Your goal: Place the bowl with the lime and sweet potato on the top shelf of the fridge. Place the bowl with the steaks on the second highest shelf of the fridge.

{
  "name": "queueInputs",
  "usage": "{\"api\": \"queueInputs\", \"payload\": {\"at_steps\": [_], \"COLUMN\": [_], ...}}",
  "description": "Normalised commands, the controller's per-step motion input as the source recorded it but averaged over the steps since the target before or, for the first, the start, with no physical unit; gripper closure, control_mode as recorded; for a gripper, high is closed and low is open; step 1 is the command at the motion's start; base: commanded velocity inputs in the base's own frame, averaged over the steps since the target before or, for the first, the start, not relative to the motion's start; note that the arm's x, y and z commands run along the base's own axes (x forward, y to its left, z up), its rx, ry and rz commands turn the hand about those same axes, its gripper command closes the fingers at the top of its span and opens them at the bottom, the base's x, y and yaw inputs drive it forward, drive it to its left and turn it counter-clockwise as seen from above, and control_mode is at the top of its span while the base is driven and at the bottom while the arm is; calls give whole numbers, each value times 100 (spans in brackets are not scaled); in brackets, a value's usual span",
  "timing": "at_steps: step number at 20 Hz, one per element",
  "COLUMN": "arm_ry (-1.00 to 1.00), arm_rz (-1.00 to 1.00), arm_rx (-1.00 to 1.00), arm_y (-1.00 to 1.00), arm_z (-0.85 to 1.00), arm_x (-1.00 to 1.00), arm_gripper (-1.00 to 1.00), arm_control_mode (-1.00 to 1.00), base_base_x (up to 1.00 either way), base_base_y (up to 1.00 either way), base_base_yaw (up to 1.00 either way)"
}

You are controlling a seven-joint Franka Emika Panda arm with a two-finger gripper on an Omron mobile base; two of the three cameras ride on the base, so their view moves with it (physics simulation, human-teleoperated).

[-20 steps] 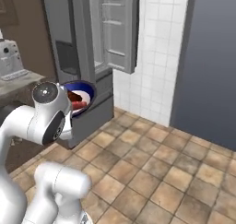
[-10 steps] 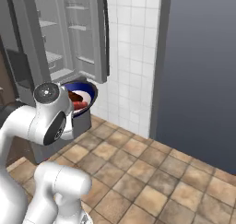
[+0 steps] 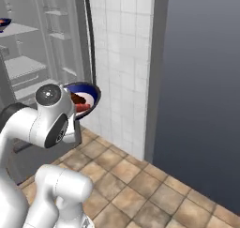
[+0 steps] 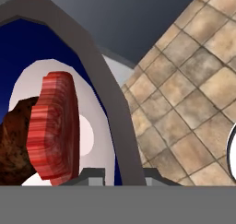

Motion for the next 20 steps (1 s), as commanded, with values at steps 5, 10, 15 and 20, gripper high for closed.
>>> {"api": "queueInputs", "payload": {"at_steps": [5, 10, 15, 20], "arm_ry": [0, 0, 0, 0], "arm_rz": [0, 0, 0, 0], "arm_rx": [0, 0, 0, 0], "arm_y": [0, 0, 0, 0], "arm_z": [0, 0, 0, 0], "arm_x": [0, 0, 0, 0], "arm_gripper": [100, 100, 100, 100], "arm_control_mode": [100, 100, 100, 100], "base_base_x": [43, 7, 0, 10], "base_base_y": [-51, -48, -84, -100], "base_base_yaw": [73, 82, 68, 53]}}
